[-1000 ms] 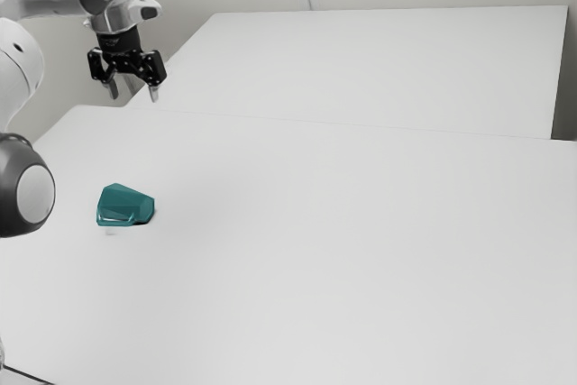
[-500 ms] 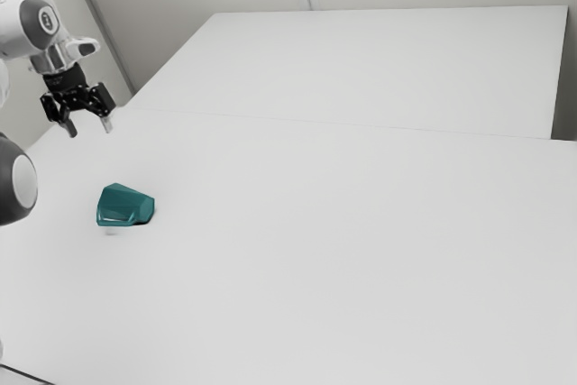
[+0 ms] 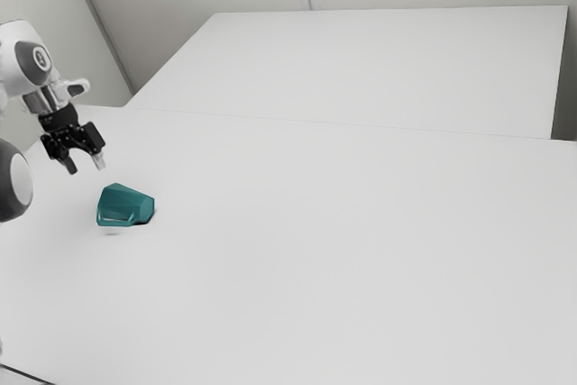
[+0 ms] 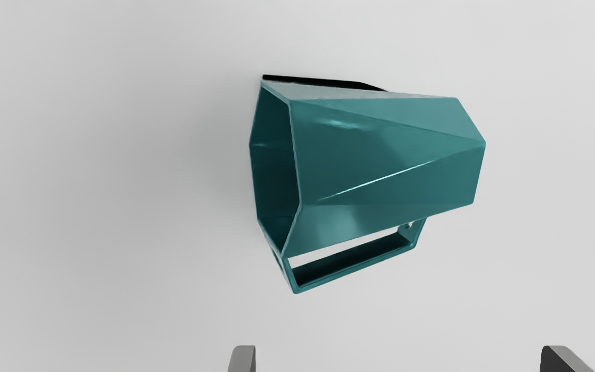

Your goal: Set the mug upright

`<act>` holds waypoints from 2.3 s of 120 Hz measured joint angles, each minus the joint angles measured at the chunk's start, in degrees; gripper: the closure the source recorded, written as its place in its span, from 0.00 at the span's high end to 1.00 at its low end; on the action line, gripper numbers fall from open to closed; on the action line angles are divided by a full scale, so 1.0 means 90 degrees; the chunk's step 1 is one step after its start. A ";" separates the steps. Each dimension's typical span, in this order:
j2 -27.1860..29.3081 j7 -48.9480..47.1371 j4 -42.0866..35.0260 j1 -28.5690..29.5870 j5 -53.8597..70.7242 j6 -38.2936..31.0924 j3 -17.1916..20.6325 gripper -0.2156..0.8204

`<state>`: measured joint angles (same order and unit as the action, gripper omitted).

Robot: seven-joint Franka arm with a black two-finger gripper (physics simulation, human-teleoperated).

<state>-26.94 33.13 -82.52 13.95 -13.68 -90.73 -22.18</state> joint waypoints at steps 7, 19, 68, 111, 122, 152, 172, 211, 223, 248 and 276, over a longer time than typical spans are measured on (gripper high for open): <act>-0.0012 0.0148 -0.0093 0.0055 -0.0035 -0.0259 0.0095 0.79; 0.0249 0.0373 -0.0649 0.0077 -0.0078 -0.0822 0.0199 0.79; 0.0414 0.1045 -0.1157 0.0464 -0.0316 -0.1980 0.0246 0.79; -0.0366 0.1509 -0.0553 0.0906 -0.1142 -0.1933 0.0304 0.79; -0.0395 0.1612 -0.0522 0.0962 -0.1509 -0.1771 0.0314 0.79; -0.0426 0.1866 -0.0549 0.1127 -0.2196 -0.1271 0.0315 0.79; -0.0419 0.2002 -0.0659 0.1166 -0.2316 -0.0898 0.0308 0.79; -0.0416 0.2179 -0.0841 0.1240 -0.2480 -0.0506 0.0312 0.79; -0.0420 0.2218 -0.0836 0.1259 -0.2595 -0.0451 0.0312 0.79; -0.0499 0.2283 -0.0824 0.1312 -0.2782 -0.0359 0.0316 0.79; -0.0630 0.2344 -0.0762 0.1386 -0.2869 -0.0329 0.0394 0.79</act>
<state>-32.61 54.23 -89.38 26.42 -39.51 -93.69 -18.64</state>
